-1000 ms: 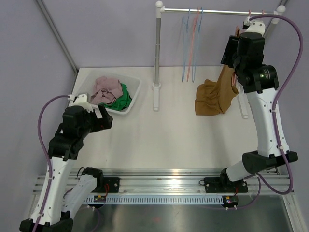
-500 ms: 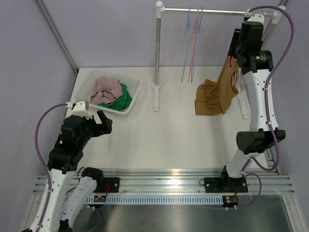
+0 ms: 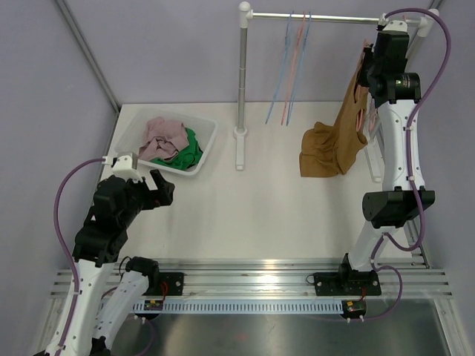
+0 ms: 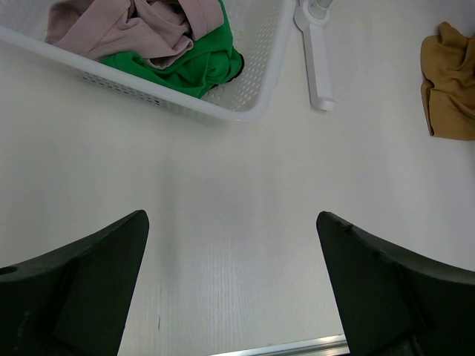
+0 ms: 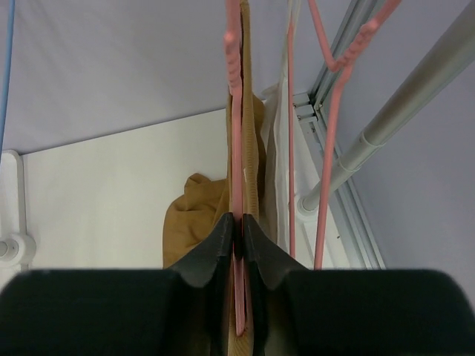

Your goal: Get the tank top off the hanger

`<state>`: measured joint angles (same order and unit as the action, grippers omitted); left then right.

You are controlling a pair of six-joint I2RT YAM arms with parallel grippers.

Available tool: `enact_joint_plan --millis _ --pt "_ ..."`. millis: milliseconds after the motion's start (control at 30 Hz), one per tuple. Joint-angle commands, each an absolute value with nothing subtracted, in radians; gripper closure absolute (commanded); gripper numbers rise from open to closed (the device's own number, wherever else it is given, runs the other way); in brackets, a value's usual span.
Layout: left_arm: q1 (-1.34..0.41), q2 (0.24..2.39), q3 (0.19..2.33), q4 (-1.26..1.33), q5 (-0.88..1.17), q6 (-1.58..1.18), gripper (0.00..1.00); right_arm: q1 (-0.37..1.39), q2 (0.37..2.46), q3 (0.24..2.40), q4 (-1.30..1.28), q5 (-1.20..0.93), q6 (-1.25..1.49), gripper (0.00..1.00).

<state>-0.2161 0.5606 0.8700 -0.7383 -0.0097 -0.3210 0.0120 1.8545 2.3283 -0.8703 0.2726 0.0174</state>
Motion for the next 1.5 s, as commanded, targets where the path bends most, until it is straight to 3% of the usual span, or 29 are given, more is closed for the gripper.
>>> enact_joint_plan --millis 0,167,267,467,567,600,1067,1267,1467 --pt "-0.219 0.563 0.873 -0.683 0.017 -0.305 0.01 0.008 1.861 2.327 -0.838 0.244 0.006 0.85" --pt "-0.219 0.569 0.873 -0.683 0.015 -0.305 0.01 0.009 1.865 2.329 -0.831 0.236 0.006 0.87" --pt "-0.219 0.572 0.874 -0.684 0.017 -0.305 0.01 0.009 1.873 2.326 -0.828 0.229 0.006 0.79" --pt "-0.219 0.572 0.873 -0.681 0.023 -0.304 0.01 0.009 1.885 2.321 -0.831 0.213 0.008 0.77" --pt "-0.219 0.575 0.874 -0.681 0.025 -0.302 0.01 0.008 1.882 2.326 -0.827 0.213 0.008 0.9" --pt "-0.219 0.575 0.874 -0.68 0.026 -0.302 0.01 0.008 1.882 2.335 -0.828 0.209 0.006 1.0" --pt "-0.219 0.565 0.871 -0.675 0.029 -0.305 0.01 0.008 1.778 2.479 -0.896 0.048 0.061 1.0" --pt "-0.219 0.548 0.876 -0.661 0.052 -0.302 0.01 0.017 1.657 2.381 -0.885 -0.046 0.106 1.0" --pt "-0.219 0.577 0.934 -0.655 0.064 -0.331 0.01 0.072 1.473 2.134 -0.873 -0.08 0.167 1.0"
